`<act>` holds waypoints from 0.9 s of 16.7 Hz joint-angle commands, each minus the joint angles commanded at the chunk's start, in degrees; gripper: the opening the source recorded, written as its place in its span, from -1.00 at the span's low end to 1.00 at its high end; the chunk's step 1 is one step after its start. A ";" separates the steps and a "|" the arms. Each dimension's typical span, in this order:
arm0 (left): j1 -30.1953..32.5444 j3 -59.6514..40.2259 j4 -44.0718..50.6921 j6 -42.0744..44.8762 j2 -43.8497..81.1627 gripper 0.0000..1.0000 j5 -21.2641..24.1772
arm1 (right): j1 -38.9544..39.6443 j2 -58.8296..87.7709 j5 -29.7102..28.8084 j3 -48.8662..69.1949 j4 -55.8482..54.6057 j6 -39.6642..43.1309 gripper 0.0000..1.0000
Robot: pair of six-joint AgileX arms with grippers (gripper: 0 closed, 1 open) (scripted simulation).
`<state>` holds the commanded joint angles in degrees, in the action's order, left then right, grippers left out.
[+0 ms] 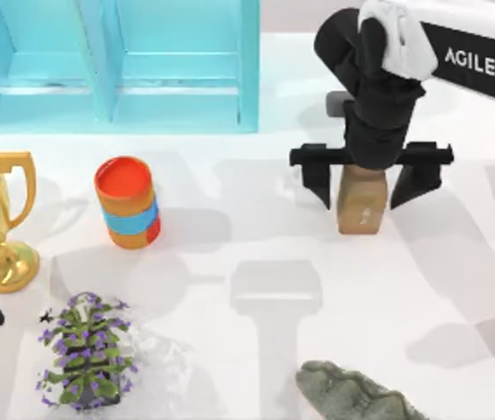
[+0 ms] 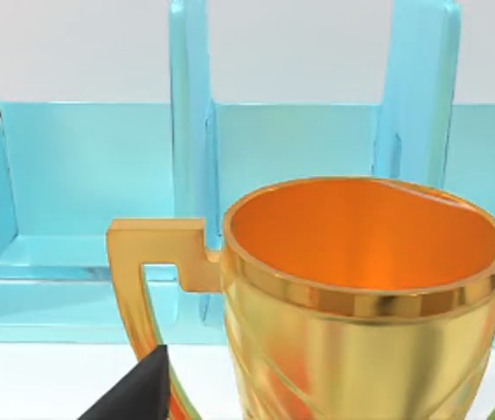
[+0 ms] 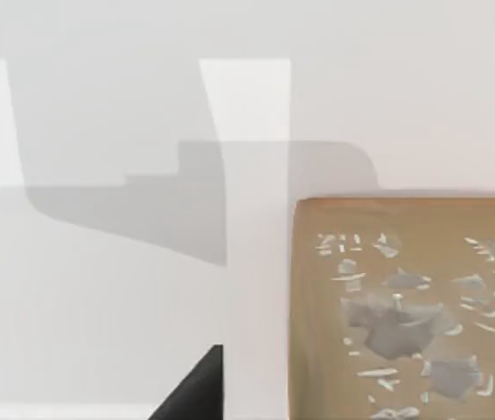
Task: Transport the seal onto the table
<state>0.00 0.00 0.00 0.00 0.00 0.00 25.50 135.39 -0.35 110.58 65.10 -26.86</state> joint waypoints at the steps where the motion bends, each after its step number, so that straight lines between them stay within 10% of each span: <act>1: 0.00 0.00 0.00 0.00 0.00 1.00 0.00 | 0.00 0.00 0.00 0.00 0.00 0.00 1.00; 15: 0.00 0.00 0.00 0.00 0.00 1.00 0.00 | 0.21 3.94 -0.07 13.40 11.69 0.01 1.00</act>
<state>0.00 0.00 0.00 0.00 0.00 0.00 25.70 139.33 -0.43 123.98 76.80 -26.84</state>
